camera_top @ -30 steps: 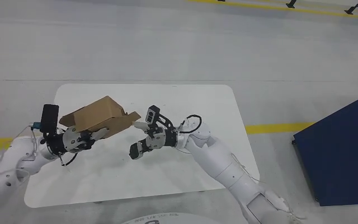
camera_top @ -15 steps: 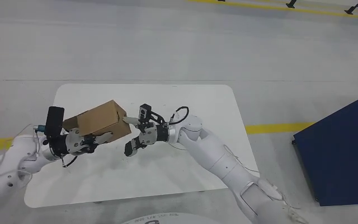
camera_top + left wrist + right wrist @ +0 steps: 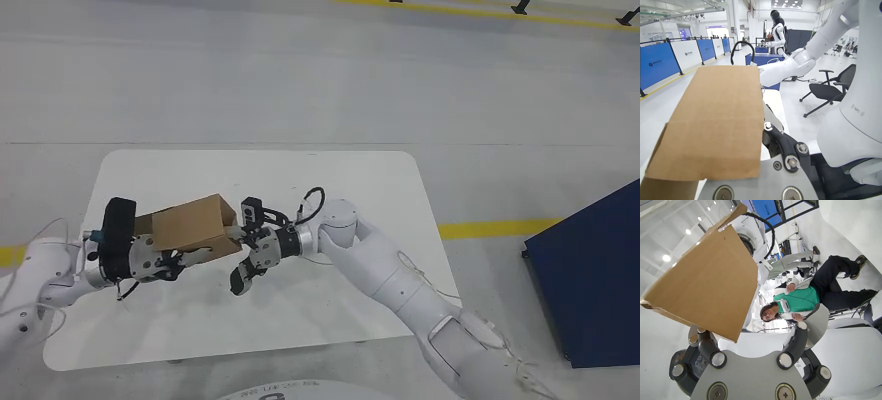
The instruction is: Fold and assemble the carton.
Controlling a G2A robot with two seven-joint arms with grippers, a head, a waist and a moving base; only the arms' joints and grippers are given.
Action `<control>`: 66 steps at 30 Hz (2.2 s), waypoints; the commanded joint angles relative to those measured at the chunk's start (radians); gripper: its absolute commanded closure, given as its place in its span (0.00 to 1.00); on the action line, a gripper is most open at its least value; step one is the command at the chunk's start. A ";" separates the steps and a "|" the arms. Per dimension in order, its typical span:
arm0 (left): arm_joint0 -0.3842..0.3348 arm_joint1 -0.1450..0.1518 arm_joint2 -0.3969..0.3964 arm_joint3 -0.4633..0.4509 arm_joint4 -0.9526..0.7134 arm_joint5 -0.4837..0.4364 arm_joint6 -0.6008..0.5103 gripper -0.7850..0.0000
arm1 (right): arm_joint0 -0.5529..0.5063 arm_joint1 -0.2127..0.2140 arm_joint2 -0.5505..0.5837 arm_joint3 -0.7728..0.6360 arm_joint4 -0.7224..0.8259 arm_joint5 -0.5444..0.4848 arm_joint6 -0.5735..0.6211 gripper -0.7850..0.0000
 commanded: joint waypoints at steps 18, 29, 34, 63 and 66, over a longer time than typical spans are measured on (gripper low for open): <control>0.028 0.013 -0.036 -0.001 0.014 0.000 0.037 1.00 | -0.154 0.058 0.231 -0.081 0.099 -0.133 0.008 0.00; 0.028 0.013 -0.036 -0.001 0.014 0.000 0.037 1.00 | -0.154 0.058 0.231 -0.081 0.099 -0.133 0.008 0.00; 0.035 0.010 -0.041 -0.019 0.019 0.045 -0.008 1.00 | -0.158 0.058 0.223 -0.086 0.079 -0.122 -0.020 0.00; -0.463 -0.166 0.493 -0.238 0.001 0.296 -1.668 1.00 | -0.643 0.146 0.678 -0.269 0.158 -0.297 -0.034 0.00; -0.603 -0.221 0.640 -0.210 -0.161 0.379 -1.750 0.74 | -0.661 0.148 0.693 -0.278 0.160 -0.299 -0.029 0.00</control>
